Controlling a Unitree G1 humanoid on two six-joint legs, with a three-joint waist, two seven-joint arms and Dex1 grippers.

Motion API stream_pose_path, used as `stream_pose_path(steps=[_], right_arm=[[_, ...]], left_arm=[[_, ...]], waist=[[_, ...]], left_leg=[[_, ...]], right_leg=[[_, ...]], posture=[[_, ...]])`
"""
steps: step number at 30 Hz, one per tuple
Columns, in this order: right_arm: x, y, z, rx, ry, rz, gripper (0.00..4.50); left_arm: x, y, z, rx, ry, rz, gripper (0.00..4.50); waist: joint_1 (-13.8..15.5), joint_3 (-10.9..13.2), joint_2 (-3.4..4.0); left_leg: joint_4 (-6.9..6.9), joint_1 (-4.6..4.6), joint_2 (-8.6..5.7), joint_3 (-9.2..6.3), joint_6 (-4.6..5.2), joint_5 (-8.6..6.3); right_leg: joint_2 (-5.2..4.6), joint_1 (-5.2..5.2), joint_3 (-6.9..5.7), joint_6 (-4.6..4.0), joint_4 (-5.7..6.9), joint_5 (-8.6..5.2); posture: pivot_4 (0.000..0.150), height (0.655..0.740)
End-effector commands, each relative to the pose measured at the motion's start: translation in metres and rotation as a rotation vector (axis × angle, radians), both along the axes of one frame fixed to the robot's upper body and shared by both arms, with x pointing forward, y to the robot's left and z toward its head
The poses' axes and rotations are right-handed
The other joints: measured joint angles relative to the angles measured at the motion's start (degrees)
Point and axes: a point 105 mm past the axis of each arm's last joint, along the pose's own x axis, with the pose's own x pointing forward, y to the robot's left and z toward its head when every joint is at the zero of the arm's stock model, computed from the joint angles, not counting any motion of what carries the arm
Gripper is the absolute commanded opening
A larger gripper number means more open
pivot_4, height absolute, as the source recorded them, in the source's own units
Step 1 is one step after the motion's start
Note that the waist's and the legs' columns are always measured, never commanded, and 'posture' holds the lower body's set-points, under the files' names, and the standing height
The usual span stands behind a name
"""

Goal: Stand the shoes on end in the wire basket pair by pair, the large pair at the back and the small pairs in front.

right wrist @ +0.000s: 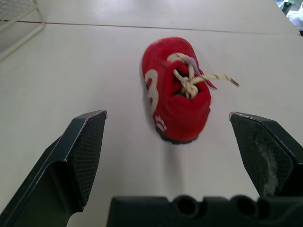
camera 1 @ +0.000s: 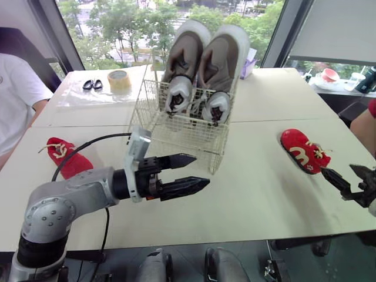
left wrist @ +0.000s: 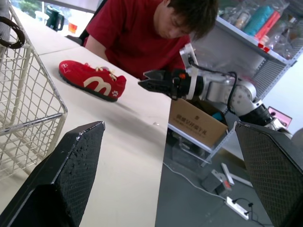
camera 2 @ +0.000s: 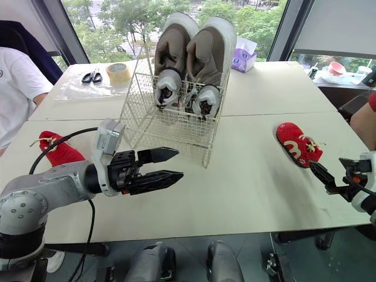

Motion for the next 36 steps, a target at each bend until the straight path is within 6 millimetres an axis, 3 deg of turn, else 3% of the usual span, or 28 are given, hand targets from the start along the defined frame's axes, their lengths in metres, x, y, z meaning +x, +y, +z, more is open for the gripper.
stream_pose_path(steps=[1, 8, 16, 22, 29, 36], right_arm=[[0.005, -0.003, -0.001, -0.014, -0.041, 0.012, 4.5], [0.02, -0.004, -0.03, 0.014, -0.034, 0.024, 4.5], [0.035, -0.004, -0.048, 0.044, -0.069, 0.01, 4.5], [0.054, 0.004, -0.055, 0.071, -0.085, 0.054, 4.5], [0.097, -0.004, -0.063, 0.066, -0.124, -0.017, 4.5], [0.109, 0.008, -0.062, 0.081, -0.171, -0.003, 4.5]], left_arm=[[-0.004, -0.001, 0.008, -0.003, -0.034, -0.015, 4.49], [0.001, 0.012, 0.014, 0.059, -0.058, 0.015, 4.49], [0.007, 0.024, 0.021, 0.13, -0.085, 0.021, 4.49], [0.007, 0.031, 0.023, 0.171, -0.088, 0.012, 4.49], [0.009, 0.041, 0.027, 0.218, -0.099, 0.029, 4.49], [0.007, 0.049, 0.031, 0.235, -0.103, 0.069, 4.49]], waist=[[0.1, 0.0, 0.03], [0.2, 0.0, 0.07], [0.1, 0.0, 0.08], [0.0, 0.0, 0.1], [-0.4, 0.0, 0.13], [-0.2, 0.0, 0.13]], left_leg=[[0.0, 0.0, 0.0, -0.01, 0.0, 0.0], [-0.01, -0.03, -0.01, -0.02, 0.0, 0.0], [-0.04, -0.04, -0.03, -0.02, 0.0, 0.0], [-0.04, -0.03, -0.03, 0.01, -0.01, 0.0], [-0.06, -0.03, -0.03, 0.02, -0.02, 0.01], [-0.16, -0.04, -0.03, 0.04, -0.08, 0.04]], right_leg=[[0.01, 0.0, 0.0, -0.02, 0.0, -0.01], [0.01, -0.02, 0.0, -0.08, 0.0, -0.01], [0.0, -0.04, 0.0, -0.07, -0.02, -0.01], [0.0, -0.06, 0.0, -0.1, -0.01, 0.01], [0.01, -0.09, 0.02, -0.14, -0.01, 0.03], [-0.01, -0.09, 0.02, -0.1, -0.01, 0.03]], posture=[[0.15, 0.74], [0.15, 0.74], [0.15, 0.74], [0.15, 0.74], [0.15, 0.74], [0.15, 0.74]])
